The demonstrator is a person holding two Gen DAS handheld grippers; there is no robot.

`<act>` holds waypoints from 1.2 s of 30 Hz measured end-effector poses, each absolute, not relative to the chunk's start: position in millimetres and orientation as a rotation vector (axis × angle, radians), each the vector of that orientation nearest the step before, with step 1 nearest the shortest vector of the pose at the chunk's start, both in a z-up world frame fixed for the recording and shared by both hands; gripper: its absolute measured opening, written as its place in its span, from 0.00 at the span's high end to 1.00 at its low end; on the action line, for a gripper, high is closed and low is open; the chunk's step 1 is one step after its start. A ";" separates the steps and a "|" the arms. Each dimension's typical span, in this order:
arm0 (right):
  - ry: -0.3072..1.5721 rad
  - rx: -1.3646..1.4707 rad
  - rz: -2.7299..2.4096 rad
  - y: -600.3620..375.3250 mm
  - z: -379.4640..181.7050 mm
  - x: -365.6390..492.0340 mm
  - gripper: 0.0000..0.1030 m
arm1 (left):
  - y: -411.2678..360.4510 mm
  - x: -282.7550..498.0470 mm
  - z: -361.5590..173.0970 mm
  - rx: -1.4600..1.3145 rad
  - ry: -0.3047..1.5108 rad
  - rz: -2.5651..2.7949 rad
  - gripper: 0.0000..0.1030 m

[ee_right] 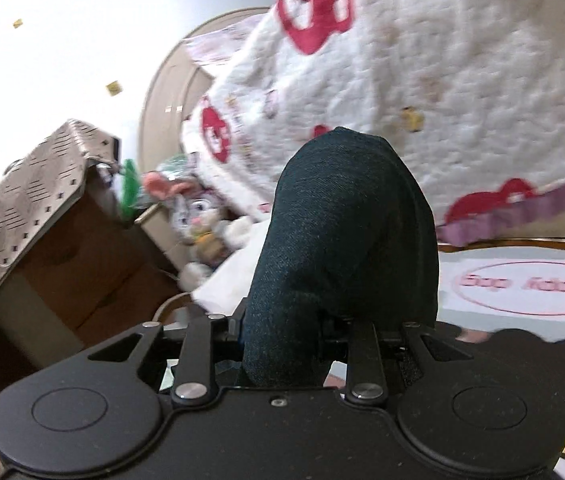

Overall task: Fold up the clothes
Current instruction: 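Lift the folded jeans with both grippers and carry them toward the clothes stack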

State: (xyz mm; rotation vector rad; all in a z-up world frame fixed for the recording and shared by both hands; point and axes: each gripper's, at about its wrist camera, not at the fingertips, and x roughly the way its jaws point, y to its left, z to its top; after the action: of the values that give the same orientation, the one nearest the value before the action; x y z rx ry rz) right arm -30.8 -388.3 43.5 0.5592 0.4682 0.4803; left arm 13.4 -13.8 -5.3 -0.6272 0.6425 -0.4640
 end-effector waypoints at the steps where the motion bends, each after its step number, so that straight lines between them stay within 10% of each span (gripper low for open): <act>1: 0.473 0.590 0.500 -379.6 35.0 -25.4 0.68 | -0.7 13.3 -7.2 -0.633 0.649 -0.446 0.70; 23: 0.445 0.511 1.084 -147.8 86.1 159.1 0.68 | 195.3 59.3 81.7 -0.457 0.419 -0.014 0.70; 36: 0.374 0.585 1.033 -159.9 50.3 259.2 0.68 | 176.5 160.1 69.4 -0.517 0.414 0.058 0.69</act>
State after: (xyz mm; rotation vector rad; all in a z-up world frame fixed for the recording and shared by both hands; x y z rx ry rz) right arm 259.2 -159.9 50.3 0.5854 0.3744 1.0329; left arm 160.1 176.5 69.4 -0.5170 0.4142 0.0584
